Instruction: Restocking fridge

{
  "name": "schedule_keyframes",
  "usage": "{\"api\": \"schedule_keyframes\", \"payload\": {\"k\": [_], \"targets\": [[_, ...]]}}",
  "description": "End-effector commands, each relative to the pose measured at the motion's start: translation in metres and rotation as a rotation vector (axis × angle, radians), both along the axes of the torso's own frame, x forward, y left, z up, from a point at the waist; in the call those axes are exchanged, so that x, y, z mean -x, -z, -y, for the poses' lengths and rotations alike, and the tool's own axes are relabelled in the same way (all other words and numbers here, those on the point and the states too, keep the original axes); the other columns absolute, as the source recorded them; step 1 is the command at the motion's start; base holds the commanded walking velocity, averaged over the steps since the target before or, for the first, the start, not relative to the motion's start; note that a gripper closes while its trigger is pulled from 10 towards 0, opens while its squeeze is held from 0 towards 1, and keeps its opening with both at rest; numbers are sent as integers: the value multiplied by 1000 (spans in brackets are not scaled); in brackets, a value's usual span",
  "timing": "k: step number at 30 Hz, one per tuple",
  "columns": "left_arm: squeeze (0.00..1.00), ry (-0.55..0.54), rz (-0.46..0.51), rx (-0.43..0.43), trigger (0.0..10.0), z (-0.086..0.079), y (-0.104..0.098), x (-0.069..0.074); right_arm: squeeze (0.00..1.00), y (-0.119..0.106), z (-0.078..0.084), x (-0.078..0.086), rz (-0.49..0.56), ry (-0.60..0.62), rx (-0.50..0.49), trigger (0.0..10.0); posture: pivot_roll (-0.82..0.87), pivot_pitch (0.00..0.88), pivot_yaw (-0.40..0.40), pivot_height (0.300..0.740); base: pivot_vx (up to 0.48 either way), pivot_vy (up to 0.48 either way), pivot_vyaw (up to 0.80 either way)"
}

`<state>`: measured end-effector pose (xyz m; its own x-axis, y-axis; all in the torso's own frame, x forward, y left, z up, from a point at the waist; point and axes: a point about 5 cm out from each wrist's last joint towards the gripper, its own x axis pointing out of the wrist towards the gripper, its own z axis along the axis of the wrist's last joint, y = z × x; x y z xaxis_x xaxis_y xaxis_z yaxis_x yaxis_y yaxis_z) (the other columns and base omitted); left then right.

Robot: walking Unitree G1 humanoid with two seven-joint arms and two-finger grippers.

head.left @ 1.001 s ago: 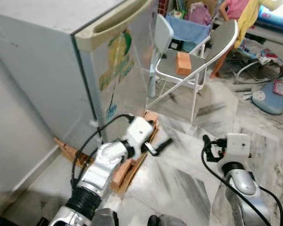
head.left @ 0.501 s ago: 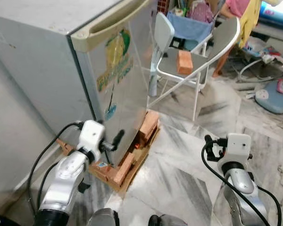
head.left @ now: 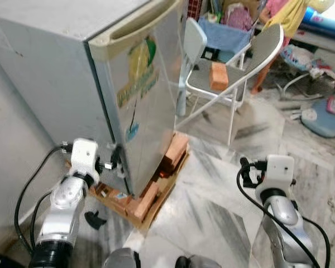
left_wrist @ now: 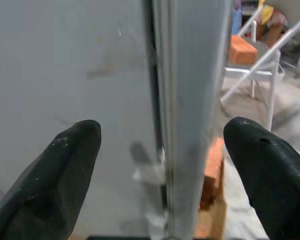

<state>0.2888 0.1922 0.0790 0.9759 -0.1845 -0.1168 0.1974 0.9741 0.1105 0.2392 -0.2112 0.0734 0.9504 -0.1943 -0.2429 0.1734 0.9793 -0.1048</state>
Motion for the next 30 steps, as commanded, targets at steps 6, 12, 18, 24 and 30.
{"api": "schedule_keyframes", "payload": {"k": [6, 12, 18, 24, 30], "targets": [[0, -83, 20, -28, 10000, -7, -5, -16, 0, -5, -1, -1, 19, -13, -16, 10000, 74, 54, -64, 740, 0, 0, 0], [0, -122, 55, -19, 10000, 0, -12, -38, 0, -5, -4, -2, 22, -26, -22, 10000, 70, 52, -71, 740, 0, 0, 0], [0, -29, 73, -57, 10000, 33, -17, -52, 0, -9, -5, -6, 37, -35, -31, 10000, 66, 49, -70, 740, 0, 0, 0], [0, 513, 40, -41, 10000, 125, -16, -33, 0, -10, -4, 0, 46, -34, -42, 10000, 61, 45, -64, 740, 0, 0, 0], [0, 898, 28, 2, 10000, 183, -19, 12, 0, -9, -3, 2, 46, -23, -37, 10000, 61, 41, -57, 740, 0, 0, 0]]}}
